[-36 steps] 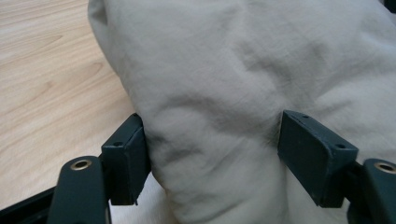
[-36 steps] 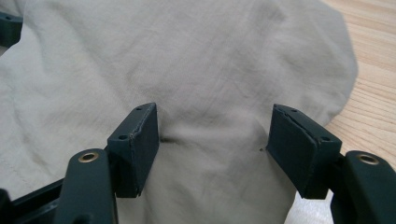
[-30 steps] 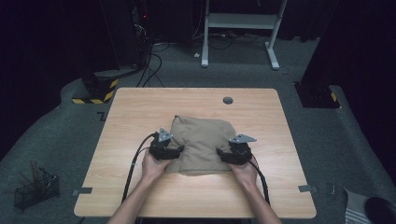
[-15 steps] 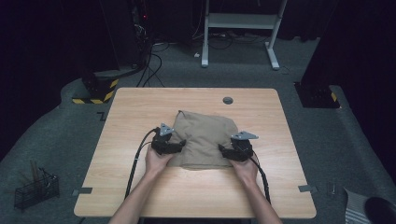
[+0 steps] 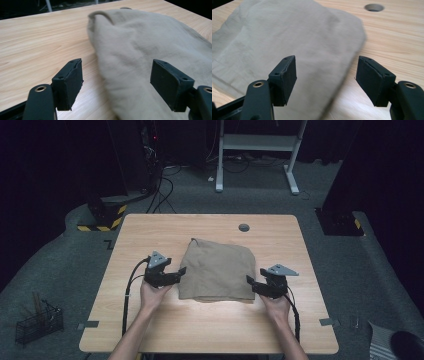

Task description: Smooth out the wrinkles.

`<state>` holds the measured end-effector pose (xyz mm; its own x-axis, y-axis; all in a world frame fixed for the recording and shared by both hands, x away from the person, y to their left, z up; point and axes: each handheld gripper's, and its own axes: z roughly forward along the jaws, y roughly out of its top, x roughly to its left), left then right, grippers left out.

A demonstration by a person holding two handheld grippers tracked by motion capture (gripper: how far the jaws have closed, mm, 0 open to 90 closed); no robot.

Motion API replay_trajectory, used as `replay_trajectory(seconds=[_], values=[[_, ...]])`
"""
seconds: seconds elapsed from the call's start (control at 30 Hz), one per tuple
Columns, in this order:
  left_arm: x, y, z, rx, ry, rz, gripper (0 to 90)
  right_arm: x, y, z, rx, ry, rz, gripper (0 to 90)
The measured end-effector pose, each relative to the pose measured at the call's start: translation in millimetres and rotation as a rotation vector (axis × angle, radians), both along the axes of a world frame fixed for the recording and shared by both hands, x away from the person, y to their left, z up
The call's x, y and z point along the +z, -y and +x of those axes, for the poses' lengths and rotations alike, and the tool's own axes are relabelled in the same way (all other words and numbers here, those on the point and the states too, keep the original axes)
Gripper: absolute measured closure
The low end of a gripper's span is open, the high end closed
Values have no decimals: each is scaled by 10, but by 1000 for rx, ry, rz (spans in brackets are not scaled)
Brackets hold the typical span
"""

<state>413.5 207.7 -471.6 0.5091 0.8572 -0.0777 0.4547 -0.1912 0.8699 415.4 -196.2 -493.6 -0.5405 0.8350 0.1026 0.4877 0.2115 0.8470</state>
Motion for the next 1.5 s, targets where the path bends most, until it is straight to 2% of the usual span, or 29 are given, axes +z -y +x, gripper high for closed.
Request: replay_trajectory(seconds=[0.17, 0.33, 0.53, 0.67, 0.9, 1.1, 1.2, 1.5], values=[[-52, -205, -101, 51, -23, 24, 266, -31, 242, -93, -54, 2, -4, 338], [-144, -398, -202, 94, -50, 38, 272, -109, 438, -130, -117, -28, -14, 342], [-270, -595, -288, 152, -72, 72, 274, -157, 595, -177, -186, -39, -51, 351], [-336, -706, -322, 184, -83, 66, 276, -182, 698, -201, -224, -54, -61, 351], [-423, -810, -336, 220, -107, 68, 275, -215, 792, -222, -262, -68, -78, 352], [-502, -878, -314, 252, -133, 94, 276, -244, 841, -208, -286, -86, -100, 349], [-538, -904, -284, 269, -147, 124, 277, -264, 860, -185, -305, -96, -122, 348], [-560, -948, -254, 303, -149, 142, 281, -280, 938, -154, -346, -123, -150, 339]])
